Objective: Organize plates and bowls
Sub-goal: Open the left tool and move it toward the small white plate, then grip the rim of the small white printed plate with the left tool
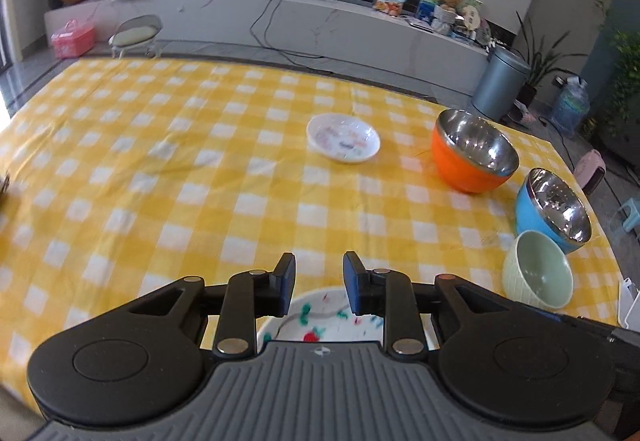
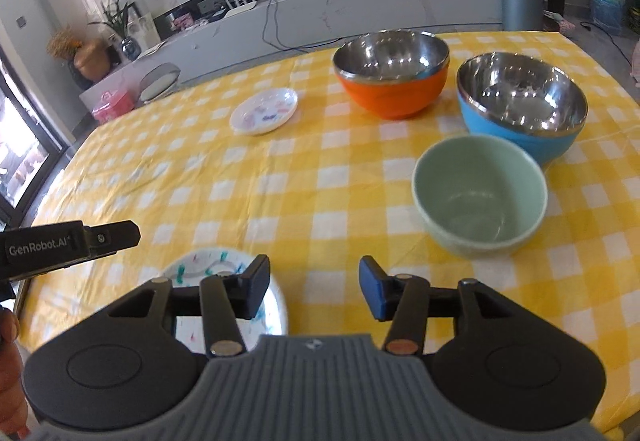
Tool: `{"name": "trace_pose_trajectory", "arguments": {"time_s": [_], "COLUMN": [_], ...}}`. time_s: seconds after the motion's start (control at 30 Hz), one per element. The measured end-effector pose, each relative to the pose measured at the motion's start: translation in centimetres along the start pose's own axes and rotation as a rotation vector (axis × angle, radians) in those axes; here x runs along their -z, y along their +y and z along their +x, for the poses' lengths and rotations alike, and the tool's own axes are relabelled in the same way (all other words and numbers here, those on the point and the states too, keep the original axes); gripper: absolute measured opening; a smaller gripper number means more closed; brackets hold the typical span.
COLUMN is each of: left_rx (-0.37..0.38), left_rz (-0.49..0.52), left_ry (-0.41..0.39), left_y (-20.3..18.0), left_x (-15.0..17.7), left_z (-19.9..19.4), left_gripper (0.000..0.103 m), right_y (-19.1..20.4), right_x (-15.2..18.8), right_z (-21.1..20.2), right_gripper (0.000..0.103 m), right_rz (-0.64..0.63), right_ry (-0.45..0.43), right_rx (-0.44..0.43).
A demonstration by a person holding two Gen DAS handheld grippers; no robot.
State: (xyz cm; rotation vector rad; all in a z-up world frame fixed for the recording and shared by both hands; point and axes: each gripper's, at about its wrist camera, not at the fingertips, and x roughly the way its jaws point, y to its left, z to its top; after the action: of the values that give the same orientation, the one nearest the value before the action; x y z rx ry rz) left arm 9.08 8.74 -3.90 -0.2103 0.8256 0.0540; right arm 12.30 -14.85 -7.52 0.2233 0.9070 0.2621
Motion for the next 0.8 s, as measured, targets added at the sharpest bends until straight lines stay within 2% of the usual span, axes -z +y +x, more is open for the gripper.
{"name": "trace_pose_trajectory", "arguments": {"time_s": [0.3,0.53,0.73,0.8], "left_rx": [0.003,0.046,0.094,0.112], "left_rz": [0.064,0.023,-0.022,-0.042], "left_ry": [-0.007,-0.008,-0.007,-0.006], "left_y": [-0.3,0.8,2.0,2.4], "left_x": [-3.2,-5.2,-6.9,-7.5], "left_z": [2.5,5.1,8.0,9.2], "left_gripper": [0.030,0.031,0.033,0.033], "right_y": [-0.3,-1.2,-0.6,-0.1], "right_x": [-4.1,-6.0,-7.2,-7.8], "right_z": [2.1,5.1,7.8,8.9], "right_gripper": [0.055,0.055,0.053,0.047], "right_rz": [0.083,0.223,0.272,0.288], "right_ry": [-0.021,-0.008,-0.007,-0.004], "right_rx": [0.000,-0.057,-0.086,-0.105]}}
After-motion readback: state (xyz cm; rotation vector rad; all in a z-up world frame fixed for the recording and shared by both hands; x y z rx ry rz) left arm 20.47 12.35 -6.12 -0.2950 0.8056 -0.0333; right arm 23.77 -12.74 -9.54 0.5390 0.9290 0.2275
